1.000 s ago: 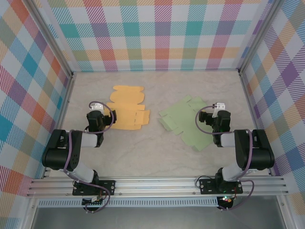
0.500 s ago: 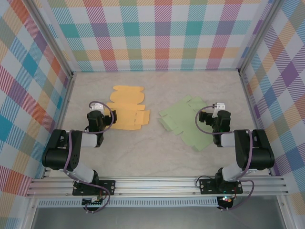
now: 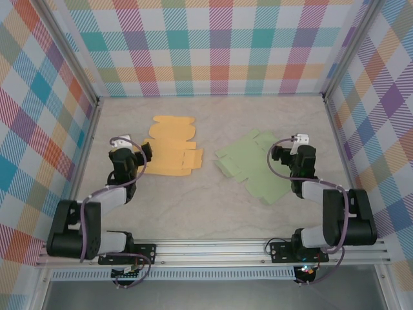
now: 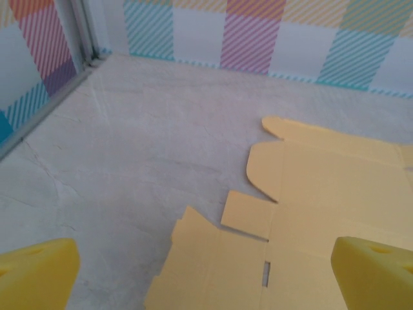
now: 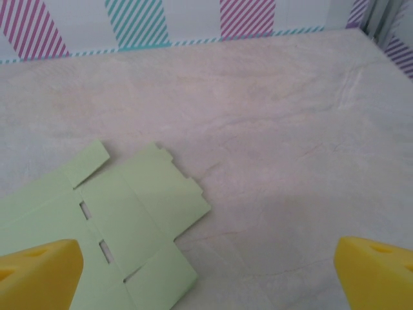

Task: Fold the paper box

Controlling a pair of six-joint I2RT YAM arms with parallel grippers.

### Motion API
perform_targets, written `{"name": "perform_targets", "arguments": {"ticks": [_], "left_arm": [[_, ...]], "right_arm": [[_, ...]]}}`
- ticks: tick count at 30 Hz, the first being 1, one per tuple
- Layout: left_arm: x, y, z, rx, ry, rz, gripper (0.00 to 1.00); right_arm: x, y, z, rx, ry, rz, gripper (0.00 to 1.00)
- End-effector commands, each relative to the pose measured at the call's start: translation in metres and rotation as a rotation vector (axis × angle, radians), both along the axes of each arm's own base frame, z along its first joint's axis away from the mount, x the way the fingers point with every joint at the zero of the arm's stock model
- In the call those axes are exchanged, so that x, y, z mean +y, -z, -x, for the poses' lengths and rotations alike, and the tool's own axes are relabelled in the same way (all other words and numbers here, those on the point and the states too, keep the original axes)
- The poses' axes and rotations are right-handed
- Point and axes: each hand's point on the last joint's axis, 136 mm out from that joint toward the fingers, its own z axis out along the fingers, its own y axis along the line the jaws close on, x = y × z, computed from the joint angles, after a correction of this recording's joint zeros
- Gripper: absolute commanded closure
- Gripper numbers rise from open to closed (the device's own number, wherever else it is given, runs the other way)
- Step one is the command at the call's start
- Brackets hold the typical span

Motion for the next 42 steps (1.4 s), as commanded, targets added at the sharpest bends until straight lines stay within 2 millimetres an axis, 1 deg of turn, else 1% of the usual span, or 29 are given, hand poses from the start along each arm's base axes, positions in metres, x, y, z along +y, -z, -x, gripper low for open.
{"name": "perform_targets", "arguments": {"ticks": [1, 5, 7, 9, 12, 13, 15, 17, 19, 22, 24, 28, 33, 35, 38, 42], "left_arm": [[0.0, -0.016, 0.012, -0.006, -0.024, 0.081, 0.0], [-0.021, -0.046, 0.024, -0.051, 0.026, 0.251, 0.0], [-0.039, -0.056, 0.029, -0.043, 0.052, 0.358, 0.0], [-0.067, -0.066, 0.034, -0.038, 0.119, 0.429, 0.0], [-0.113, -0.07, 0.041, 0.015, 0.176, 0.485, 0.0], [-0.126, -0.069, 0.042, 0.038, 0.183, 0.498, 0.0], [-0.165, -0.063, 0.046, 0.098, 0.242, 0.51, 0.0], [-0.198, -0.054, 0.048, 0.163, 0.268, 0.512, 0.0], [-0.233, -0.04, 0.053, 0.238, 0.295, 0.479, 0.0], [-0.272, -0.02, 0.058, 0.325, 0.299, 0.438, 0.0], [-0.283, -0.006, 0.06, 0.354, 0.269, 0.428, 0.0], [-0.305, 0.022, 0.06, 0.416, 0.256, 0.485, 0.06], [-0.336, 0.054, 0.059, 0.507, 0.28, 0.477, 0.16], [-0.35, 0.065, 0.059, 0.539, 0.294, 0.472, 0.17], [-0.362, 0.078, 0.057, 0.57, 0.303, 0.46, 0.17], [-0.369, 0.085, 0.052, 0.582, 0.3, 0.445, 0.2]], "right_arm": [[-0.009, -0.003, 0.003, 0.075, 0.066, -0.02, 0.0], [-0.011, -0.012, 0.008, 0.117, 0.092, -0.044, 0.0], [-0.009, -0.017, 0.011, 0.113, 0.081, -0.054, 0.0], [-0.008, -0.022, 0.015, 0.108, 0.077, -0.06, 0.0], [-0.009, -0.025, 0.021, 0.109, 0.084, -0.064, 0.0], [-0.01, -0.025, 0.022, 0.109, 0.09, -0.065, 0.0], [-0.01, -0.024, 0.025, 0.116, 0.092, -0.069, 0.0], [-0.01, -0.024, 0.025, 0.12, 0.095, -0.073, 0.0], [-0.011, -0.024, 0.026, 0.124, 0.102, -0.075, 0.0], [-0.013, -0.021, 0.026, 0.128, 0.113, -0.074, 0.0], [-0.013, -0.019, 0.026, 0.135, 0.117, -0.072, 0.0], [-0.015, -0.02, 0.026, 0.137, 0.127, -0.071, 0.0], [-0.017, -0.021, 0.028, 0.128, 0.14, -0.07, 0.0], [-0.018, -0.021, 0.028, 0.13, 0.145, -0.068, 0.0], [-0.018, -0.021, 0.028, 0.13, 0.146, -0.068, 0.0], [-0.018, -0.021, 0.028, 0.131, 0.146, -0.067, 0.0]]}}
